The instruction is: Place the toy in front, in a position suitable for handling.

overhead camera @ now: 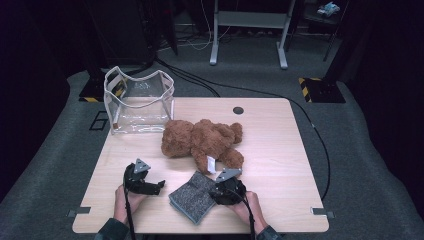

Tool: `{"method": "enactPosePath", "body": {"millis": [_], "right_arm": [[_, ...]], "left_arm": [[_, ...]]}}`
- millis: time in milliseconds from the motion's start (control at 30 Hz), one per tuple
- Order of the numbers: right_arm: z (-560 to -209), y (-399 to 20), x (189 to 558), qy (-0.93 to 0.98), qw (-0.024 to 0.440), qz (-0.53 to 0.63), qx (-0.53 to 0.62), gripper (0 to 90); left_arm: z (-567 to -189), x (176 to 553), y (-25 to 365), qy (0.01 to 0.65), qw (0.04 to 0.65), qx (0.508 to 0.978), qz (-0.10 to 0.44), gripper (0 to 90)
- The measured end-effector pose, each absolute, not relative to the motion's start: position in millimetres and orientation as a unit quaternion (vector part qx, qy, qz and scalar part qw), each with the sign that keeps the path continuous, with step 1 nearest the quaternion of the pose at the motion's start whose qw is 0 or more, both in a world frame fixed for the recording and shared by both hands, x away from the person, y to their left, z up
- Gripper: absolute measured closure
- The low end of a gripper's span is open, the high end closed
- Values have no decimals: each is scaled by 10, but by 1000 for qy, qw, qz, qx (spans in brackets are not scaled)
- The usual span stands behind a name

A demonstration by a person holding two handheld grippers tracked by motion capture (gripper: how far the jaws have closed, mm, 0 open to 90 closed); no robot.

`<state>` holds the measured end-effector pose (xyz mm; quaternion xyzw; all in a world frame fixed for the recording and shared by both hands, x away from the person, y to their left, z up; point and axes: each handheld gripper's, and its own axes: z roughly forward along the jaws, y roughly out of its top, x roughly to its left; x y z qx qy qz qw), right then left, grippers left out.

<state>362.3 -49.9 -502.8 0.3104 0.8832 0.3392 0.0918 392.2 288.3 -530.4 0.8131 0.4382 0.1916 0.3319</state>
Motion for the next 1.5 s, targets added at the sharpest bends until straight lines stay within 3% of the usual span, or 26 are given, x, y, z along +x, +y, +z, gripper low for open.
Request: {"method": "enactPosePath", "body": {"millis": [200,467,500,633,733,1033,1267,1500], "right_arm": [[-5072,-554,3592,880,99,348,308,839],[-5042,-731,3575,879,114,350,302,864],[-5040,-766,3572,880,110,349,303,843],[-4980,-879,3574,869,101,355,328,478],[-4899,-813,3551,865,99,364,330,282],[-5016,-341,3567,891,68,338,294,190],[-5114,-300,3577,900,77,318,288,257],[-5100,-355,3539,899,65,334,277,641]], "left_arm": [[-5310,3922,2879,440,335,810,194,1],[-5311,3921,2875,442,337,809,193,1],[-5305,3922,2883,438,332,813,193,1],[-5312,3921,2872,443,338,808,194,1],[-5306,3922,2882,439,333,812,193,1],[-5300,3923,2889,436,330,815,191,2],[-5301,3923,2889,437,330,815,191,3],[-5297,3924,2894,436,328,816,189,3]]}}
